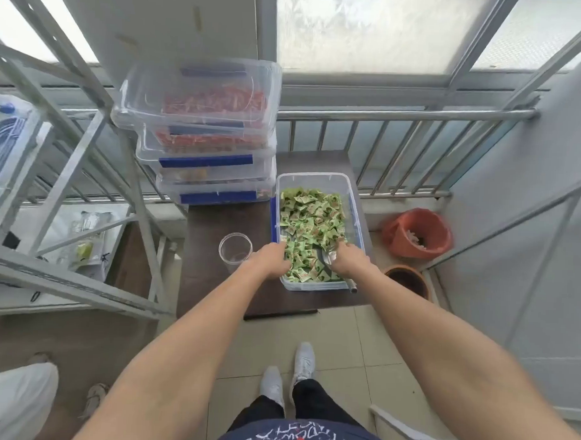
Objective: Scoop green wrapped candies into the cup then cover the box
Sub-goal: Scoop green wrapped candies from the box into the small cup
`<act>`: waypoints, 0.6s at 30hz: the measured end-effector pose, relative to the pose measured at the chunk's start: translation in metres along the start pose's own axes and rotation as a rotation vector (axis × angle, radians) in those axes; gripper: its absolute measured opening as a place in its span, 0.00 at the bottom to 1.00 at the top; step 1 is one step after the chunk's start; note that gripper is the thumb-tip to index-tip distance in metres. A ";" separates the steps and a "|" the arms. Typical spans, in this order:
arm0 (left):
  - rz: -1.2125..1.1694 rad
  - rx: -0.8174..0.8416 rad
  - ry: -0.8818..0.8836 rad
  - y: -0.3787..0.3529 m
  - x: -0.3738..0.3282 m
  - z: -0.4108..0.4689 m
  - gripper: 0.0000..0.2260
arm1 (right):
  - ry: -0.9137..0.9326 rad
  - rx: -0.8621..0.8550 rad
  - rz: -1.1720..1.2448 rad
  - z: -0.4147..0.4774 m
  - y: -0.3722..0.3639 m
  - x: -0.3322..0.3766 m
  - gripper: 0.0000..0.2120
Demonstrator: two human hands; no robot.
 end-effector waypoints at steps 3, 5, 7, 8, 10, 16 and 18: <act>-0.034 -0.027 0.043 0.001 0.000 0.007 0.26 | -0.008 -0.001 -0.022 0.004 0.000 -0.007 0.14; -0.086 -0.065 0.062 0.000 -0.001 0.009 0.26 | -0.048 -0.004 -0.003 0.008 -0.004 -0.017 0.16; -0.150 -0.111 0.092 -0.008 0.000 0.010 0.26 | -0.096 -0.006 0.025 0.013 -0.008 -0.028 0.16; -0.179 -0.141 0.108 -0.013 0.002 0.009 0.24 | -0.127 0.007 0.021 0.011 -0.008 -0.033 0.16; -0.273 -0.221 0.165 -0.026 0.012 0.005 0.15 | -0.150 0.020 0.012 0.014 -0.012 -0.042 0.16; -0.648 -0.277 0.463 -0.081 0.064 -0.021 0.03 | -0.158 0.047 0.018 0.024 -0.024 -0.052 0.17; -0.773 -0.294 0.572 -0.094 0.078 -0.029 0.04 | -0.146 0.048 0.011 0.026 -0.026 -0.051 0.16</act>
Point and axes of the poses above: each hand's wrist, its own z-axis towards the middle knuckle, its own y-axis out of the back of the hand, x = y × z, the point moved 7 cm from there along z, towards the middle knuckle, and after that the axes turned 8 degrees about z, right-handed, at the moved point
